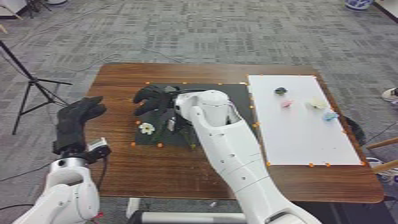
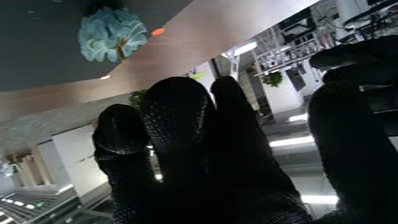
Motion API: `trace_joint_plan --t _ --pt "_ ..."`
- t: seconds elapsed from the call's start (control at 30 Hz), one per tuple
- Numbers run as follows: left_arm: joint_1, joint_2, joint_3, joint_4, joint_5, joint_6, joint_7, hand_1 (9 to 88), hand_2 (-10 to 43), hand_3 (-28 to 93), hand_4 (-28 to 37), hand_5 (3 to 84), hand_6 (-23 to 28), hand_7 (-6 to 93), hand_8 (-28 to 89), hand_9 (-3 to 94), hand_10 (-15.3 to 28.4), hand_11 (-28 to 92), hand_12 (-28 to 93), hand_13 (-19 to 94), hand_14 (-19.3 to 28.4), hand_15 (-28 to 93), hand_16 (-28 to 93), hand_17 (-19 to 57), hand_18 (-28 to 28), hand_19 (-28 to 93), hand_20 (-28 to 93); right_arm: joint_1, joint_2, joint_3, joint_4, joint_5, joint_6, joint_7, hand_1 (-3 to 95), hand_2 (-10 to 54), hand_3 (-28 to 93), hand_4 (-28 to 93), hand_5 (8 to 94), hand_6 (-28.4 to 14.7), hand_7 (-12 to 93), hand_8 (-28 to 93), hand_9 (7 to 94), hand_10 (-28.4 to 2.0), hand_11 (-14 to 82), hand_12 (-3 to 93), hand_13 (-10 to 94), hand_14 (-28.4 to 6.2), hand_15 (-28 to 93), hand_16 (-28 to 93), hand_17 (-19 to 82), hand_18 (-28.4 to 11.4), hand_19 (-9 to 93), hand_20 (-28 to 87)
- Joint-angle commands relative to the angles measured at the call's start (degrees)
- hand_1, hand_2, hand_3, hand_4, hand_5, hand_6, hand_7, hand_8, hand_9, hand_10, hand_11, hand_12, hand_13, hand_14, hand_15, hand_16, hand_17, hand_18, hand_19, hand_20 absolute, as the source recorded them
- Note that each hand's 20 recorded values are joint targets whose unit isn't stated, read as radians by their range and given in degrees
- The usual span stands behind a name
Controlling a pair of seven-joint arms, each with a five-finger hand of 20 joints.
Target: Arrange flowers
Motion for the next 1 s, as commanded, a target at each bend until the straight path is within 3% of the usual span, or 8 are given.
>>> trace_joint_plan --t 0.03,0.23,0.7,1.0 --pt "-0.88 -0.57 0.93 -1.13 0.65 1.76 -0.13 27.2 13.1 70 -27.3 58.4 0.8 18.6 -6 60.2 12.9 24 20 48 18.3 33 -2 10.0 11.9 10 19 1.0 0.17 0.84 1.65 -30.73 -0.91 -0.48 19.9 13.2 68 -18 45.1 -9.7 10 -9 38.0 -13.5 6.9 7.7 69 -14.5 78 25 36 -28.4 91 60" --pt "-1.07 -0.48 1.54 -1.69 1.2 2.42 -0.19 27.4 13.2 69 -26.7 58.1 1.3 18.5 -7 59.9 13.3 24 19 48 18.6 32 -2 10.0 12.0 10 19 1.06 0.17 2.56 3.47 -32.06 0.27 0.72 19.6 13.1 68 -18 45.0 -9.6 10 -9 38.0 -13.4 6.8 8.2 68 -14.6 78 25 36 -28.4 91 59" --pt "-2.47 -0.51 3.9 -2.37 2.88 3.16 -1.7 27.6 13.3 69 -26.4 58.3 2.0 18.4 -7 59.1 14.1 25 18 48 18.9 33 -2 9.8 12.1 10 19 0.7 4.29 1.9 3.3 -29.38 -0.95 2.91 19.5 13.1 67 -17 45.1 -9.2 10 -9 38.5 -13.3 6.6 8.5 68 -14.6 78 24 35 -28.4 91 59" --pt "-2.84 -0.24 4.41 -2.36 2.65 3.47 -1.65 27.8 13.4 69 -26.2 58.3 2.3 18.5 -7 58.3 14.4 26 17 47 19.1 33 -2 9.7 12.1 11 19 0.86 6.42 -0.36 0.97 -24.64 -1.55 3.97 19.4 12.8 66 -17 45.1 -9.1 10 -9 38.6 -13.2 6.5 8.6 68 -14.6 78 24 35 -28.4 91 60"
